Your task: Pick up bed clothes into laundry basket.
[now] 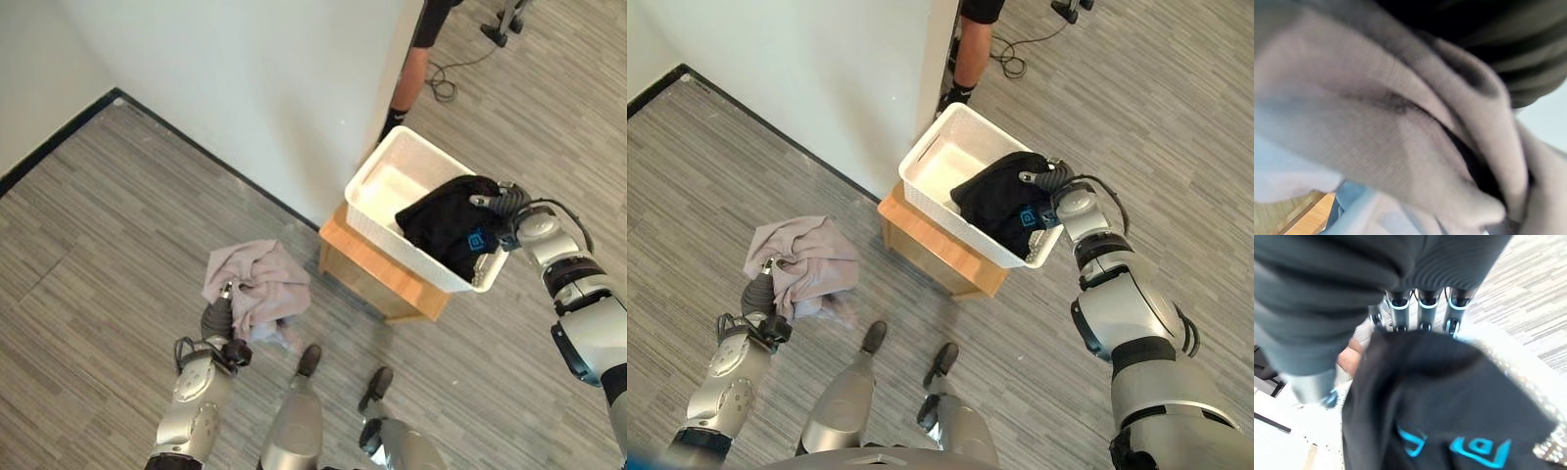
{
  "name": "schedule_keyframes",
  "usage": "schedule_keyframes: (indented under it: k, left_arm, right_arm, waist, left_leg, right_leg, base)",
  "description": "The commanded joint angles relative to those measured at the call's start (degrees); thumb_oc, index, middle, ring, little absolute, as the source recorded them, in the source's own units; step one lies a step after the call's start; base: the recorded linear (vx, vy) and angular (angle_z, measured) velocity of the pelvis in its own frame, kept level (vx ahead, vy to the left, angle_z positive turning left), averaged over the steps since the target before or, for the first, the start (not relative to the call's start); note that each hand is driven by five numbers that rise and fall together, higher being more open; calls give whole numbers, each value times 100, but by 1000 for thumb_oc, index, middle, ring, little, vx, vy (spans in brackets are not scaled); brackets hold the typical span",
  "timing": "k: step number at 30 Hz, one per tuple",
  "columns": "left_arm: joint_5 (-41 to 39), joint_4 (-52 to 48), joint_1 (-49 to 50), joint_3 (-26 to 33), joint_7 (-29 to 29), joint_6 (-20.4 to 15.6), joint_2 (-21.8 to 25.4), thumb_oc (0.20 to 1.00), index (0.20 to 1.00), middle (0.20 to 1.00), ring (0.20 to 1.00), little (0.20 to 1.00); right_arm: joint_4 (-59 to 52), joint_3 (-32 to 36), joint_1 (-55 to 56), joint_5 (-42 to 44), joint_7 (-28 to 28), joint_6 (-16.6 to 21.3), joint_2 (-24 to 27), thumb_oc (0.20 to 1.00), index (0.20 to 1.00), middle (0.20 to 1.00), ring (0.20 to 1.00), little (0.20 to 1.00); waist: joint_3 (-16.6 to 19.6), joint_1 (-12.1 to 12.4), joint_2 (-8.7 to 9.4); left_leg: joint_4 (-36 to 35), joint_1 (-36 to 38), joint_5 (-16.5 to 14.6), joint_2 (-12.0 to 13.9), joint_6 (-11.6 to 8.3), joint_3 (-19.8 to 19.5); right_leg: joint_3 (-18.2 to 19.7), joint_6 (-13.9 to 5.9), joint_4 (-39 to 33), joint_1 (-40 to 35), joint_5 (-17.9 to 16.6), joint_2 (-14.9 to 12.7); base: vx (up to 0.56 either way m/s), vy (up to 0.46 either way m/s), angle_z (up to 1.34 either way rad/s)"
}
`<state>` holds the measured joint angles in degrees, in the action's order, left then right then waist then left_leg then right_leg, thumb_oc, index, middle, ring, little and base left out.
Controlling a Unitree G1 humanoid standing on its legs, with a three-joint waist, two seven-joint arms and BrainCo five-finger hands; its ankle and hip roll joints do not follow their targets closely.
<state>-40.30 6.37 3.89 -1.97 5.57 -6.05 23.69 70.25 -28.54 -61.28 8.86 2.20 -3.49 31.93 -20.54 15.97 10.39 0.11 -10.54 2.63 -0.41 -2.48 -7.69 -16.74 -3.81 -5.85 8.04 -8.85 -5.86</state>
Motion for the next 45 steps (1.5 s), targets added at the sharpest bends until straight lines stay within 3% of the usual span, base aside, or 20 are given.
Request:
schedule_keyframes:
  k: [1,11,16,17,21,27,31,34,39,45]
  left_arm:
    - [-214,-690,114,47,-23,-360,230,200,200,200,200,200]
    - [-219,-631,98,39,-112,-350,313,200,200,200,200,200]
    - [-120,-604,81,105,-132,-326,293,200,200,200,200,200]
    - [-55,-593,83,134,-183,-314,231,200,200,200,200,200]
    - [0,-521,57,-11,-258,-272,191,200,200,200,200,200]
    - [45,-458,80,-87,-386,-220,167,200,200,200,200,200]
    - [109,-400,71,39,-400,-210,144,200,200,200,200,200]
    - [267,-430,-198,186,-341,-259,277,200,200,200,200,200]
    - [492,-623,-1310,164,-244,-361,963,200,200,200,200,200]
    - [457,-531,-2820,-409,-214,-387,1461,200,200,200,200,200]
  right_arm:
    - [-159,-406,-463,-148,103,117,115,1000,1000,1000,1000,1000]
    - [-861,-258,184,-39,50,193,223,1000,1000,1000,1000,1000]
    - [-2512,-30,1014,-238,-56,188,512,1000,1000,1000,1000,1000]
    - [-3177,241,1621,-374,-171,198,753,1000,1000,1000,1000,1000]
    - [-3115,467,1972,-467,-240,179,1110,1000,1000,1000,1000,1000]
    - [-2726,246,1770,-995,-394,127,1717,1000,1000,1000,1000,1000]
    - [-3236,688,2050,-1130,-317,122,1967,1000,1000,1000,1000,1000]
    - [-4074,1229,2574,-944,-298,179,1894,1000,1000,1000,1000,1000]
    - [-5322,2148,3845,-306,-439,301,1489,1000,1000,1000,1000,1000]
    - [-6111,2784,5297,1070,-650,545,404,1000,1000,1000,1000,1000]
  waist:
    - [310,-101,-176]
    - [586,-205,-263]
    - [816,-358,-393]
    - [931,-457,-481]
    - [1066,-489,-547]
    - [1170,-581,-575]
    - [1264,-706,-621]
    - [1317,-843,-679]
    - [1403,-1076,-806]
    - [1446,-1376,-927]
  left_leg:
    - [-511,-57,231,-25,-11,-68]
    - [-511,145,162,-21,-7,7]
    - [-511,355,97,-10,-4,101]
    - [-511,451,70,-19,2,127]
    - [-511,542,44,-41,16,132]
    - [-511,640,18,-37,7,210]
    - [-511,719,-14,-30,-3,288]
    - [-511,775,-41,-14,-9,349]
    - [-511,866,-83,-5,-24,435]
    - [-511,963,-112,-1,-21,520]
  right_leg:
    - [-134,-364,91,-630,705,-94]
    - [-94,-386,92,-789,750,-110]
    - [-79,-404,97,-984,793,-178]
    - [-84,-414,114,-1065,816,-213]
    - [-128,-438,126,-1184,840,-273]
    - [-110,-453,126,-1280,836,-308]
    - [-80,-465,123,-1345,857,-319]
    - [-23,-467,129,-1372,878,-332]
    - [26,-464,173,-1409,944,-365]
    - [80,-490,189,-1439,981,-385]
  base:
    - [13,17,-6]
    - [34,5,-5]
    - [44,10,-6]
    - [78,2,-9]
    - [27,-4,-4]
    - [3,-4,-4]
    - [2,0,-3]
    - [15,0,-11]
    - [10,-2,-5]
    - [8,-9,-6]
